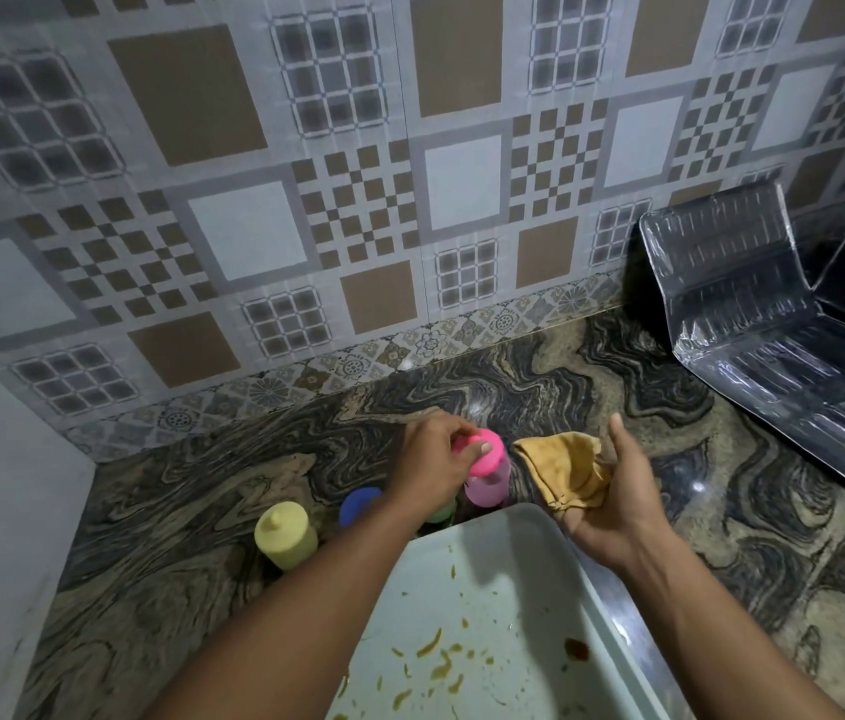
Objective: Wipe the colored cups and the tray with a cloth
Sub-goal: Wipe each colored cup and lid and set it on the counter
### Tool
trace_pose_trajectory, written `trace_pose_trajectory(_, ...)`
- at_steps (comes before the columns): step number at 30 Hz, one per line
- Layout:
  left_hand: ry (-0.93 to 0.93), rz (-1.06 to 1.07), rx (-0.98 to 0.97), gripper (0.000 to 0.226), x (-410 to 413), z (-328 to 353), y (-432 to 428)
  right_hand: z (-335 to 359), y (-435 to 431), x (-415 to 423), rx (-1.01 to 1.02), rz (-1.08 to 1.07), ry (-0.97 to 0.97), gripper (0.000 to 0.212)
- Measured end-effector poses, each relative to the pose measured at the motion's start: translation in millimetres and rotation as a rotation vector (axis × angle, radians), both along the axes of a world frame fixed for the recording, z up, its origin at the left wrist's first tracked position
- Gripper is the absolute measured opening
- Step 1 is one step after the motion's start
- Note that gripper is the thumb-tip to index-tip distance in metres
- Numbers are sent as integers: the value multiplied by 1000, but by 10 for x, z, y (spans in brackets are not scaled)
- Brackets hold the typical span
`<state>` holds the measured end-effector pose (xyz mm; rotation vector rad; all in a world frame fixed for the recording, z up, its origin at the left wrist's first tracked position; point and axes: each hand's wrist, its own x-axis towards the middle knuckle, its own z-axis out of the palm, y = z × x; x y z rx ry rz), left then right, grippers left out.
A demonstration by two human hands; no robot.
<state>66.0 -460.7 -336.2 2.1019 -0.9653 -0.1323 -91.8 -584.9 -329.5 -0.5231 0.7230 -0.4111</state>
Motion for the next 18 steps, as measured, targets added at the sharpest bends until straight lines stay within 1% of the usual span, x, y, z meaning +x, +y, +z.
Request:
trace_pose_trajectory(1,0,-5,15,19,11,-21,-48,2,10,-9,-2,38,-6,52)
trace_pose_trajectory(2,5,-5,32,19,28,-43,-98,-25,16,-5,-12,76,-13,43)
trace_pose_trajectory(4,-3,0,80,19,60,-99,-177,-66,50,20,-43,130,-7,18)
trace_pose_trajectory(5,-14,-5,114,19,69,-119,-206,-90,65,31,-54,136,17,18)
trace_pose_trajectory(7,-36,-28,169,19,100,-185,-253,-156,50,51,-61,144,55,32)
trace_pose_trajectory(8,-39,-39,197,19,111,-220,-269,-175,39,57,-64,140,62,34)
trace_pose_trajectory(10,-46,-50,253,20,108,-265,-273,-212,11,56,-56,125,83,29)
trace_pose_trajectory(13,-69,-57,268,23,117,-321,-275,-258,-18,46,-42,125,101,18)
trace_pose_trajectory(16,-73,-84,270,22,113,-311,-274,-271,0,55,-38,119,124,16)
trace_pose_trajectory(18,-82,-96,273,20,117,-319,-272,-300,9,69,-31,117,138,19)
